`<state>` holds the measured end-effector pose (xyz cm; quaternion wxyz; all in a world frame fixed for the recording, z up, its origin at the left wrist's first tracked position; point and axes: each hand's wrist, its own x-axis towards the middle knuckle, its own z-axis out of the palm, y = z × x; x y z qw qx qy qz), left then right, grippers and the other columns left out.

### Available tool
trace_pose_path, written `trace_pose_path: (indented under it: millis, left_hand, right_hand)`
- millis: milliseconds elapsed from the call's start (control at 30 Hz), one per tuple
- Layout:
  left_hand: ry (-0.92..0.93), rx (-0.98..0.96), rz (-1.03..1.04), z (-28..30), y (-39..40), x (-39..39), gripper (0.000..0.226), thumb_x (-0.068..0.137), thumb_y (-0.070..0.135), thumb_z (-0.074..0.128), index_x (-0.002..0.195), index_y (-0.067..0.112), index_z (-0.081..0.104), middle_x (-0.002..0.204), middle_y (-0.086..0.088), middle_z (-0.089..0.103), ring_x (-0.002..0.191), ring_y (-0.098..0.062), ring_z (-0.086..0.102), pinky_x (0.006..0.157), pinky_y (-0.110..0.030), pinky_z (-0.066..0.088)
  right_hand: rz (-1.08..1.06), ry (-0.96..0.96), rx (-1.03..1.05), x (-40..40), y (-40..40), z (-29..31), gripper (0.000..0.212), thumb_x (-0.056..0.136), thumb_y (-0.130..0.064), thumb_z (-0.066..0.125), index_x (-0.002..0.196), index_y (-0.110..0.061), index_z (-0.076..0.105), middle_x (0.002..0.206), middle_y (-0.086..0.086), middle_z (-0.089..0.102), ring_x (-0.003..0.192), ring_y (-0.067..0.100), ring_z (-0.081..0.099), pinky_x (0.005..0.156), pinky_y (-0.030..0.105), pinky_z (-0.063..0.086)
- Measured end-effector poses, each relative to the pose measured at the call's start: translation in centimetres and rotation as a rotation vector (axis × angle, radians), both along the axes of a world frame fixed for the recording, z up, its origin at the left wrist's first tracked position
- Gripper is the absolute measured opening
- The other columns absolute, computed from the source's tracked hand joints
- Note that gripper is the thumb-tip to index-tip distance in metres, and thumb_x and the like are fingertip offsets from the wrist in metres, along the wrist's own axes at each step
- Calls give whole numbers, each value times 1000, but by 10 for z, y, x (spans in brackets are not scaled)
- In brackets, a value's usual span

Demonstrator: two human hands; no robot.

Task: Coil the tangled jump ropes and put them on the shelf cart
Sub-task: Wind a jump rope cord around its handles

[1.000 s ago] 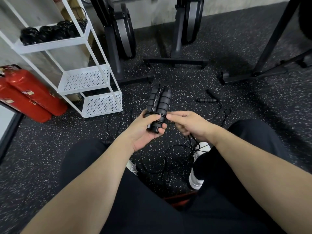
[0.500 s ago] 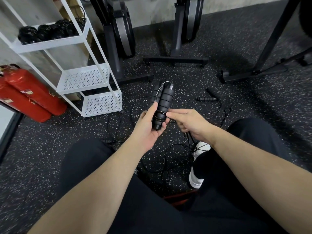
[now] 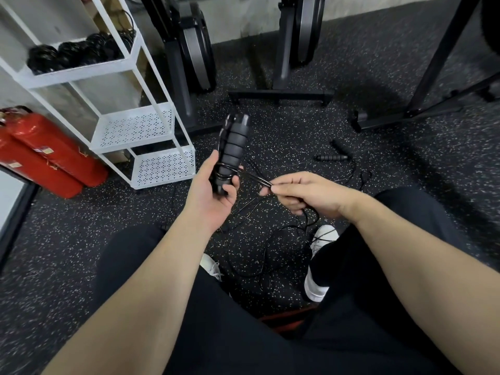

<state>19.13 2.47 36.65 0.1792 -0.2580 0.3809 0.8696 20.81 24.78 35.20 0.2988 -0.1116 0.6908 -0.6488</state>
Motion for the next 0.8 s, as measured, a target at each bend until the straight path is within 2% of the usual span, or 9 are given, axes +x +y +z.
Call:
trace_pose_path:
  millis: [100,233,300,433,533,600,667,733,800]
  left_hand:
    - [-27,130,-49,-2,-7,-4,35,94,42,69,103,9,69,86,-3,62,51,-4,49,33,-10,33]
    - [-31,122,-236,-3,-10,0,45,88,44,69,111,6,68,86,-6,66,45,-2,45,31,-10,31]
    - [-35,106,-324,-4,-10,2,47,88,44,67,115,6,69,90,-8,68,43,-3,46,30,-9,33]
    - [26,-12,-500,-1,-9,8,57,89,42,63,134,8,66,123,-13,70,44,-8,52,32,-9,36]
    - [59,-234,-629,2,-6,12,46,81,38,70,115,8,71,101,-17,69,45,-16,55,32,-16,41]
    - [96,-344,-750,2,-6,15,33,78,35,73,101,13,63,86,-14,69,46,-21,57,33,-19,42]
    - [148,-426,-894,2,-5,17,27,81,32,74,92,18,54,85,-14,69,51,-25,61,36,-21,44]
    - [162,-520,-1002,0,-3,20,29,83,30,77,90,17,51,85,-13,70,56,-28,65,39,-23,48]
    - [163,-608,-1068,-2,2,21,29,84,26,78,95,15,54,88,-15,72,63,-31,69,43,-27,54]
  right_hand:
    - [58,22,120,-1,6,-2,24,105,-30,53,108,-20,75,61,-1,50,58,16,47,69,31,50]
    - [69,18,337,0,5,-9,34,99,-50,57,95,-22,75,59,3,57,57,21,60,82,27,46]
    - [57,14,388,0,4,-11,35,96,-55,60,93,-24,76,56,1,53,53,17,55,77,24,47]
    - [-45,17,384,-4,6,-11,35,86,-58,69,90,-25,80,54,-2,43,51,12,38,59,26,39]
    - [-118,94,482,-7,8,-14,25,83,-55,74,85,-31,80,78,12,66,69,16,55,70,30,48]
    - [-127,125,574,-13,11,-18,9,90,-24,75,81,-22,75,95,11,74,90,26,65,88,43,53]
    - [-98,113,649,-18,14,-23,25,91,-5,69,73,-22,71,83,4,74,85,27,67,89,46,56]
    - [-53,72,640,-16,13,-18,17,86,-20,79,71,-25,75,69,-7,72,70,14,63,74,29,56]
    - [-50,56,602,-13,11,-14,16,74,-42,87,73,-28,80,72,-6,74,73,9,62,70,24,50]
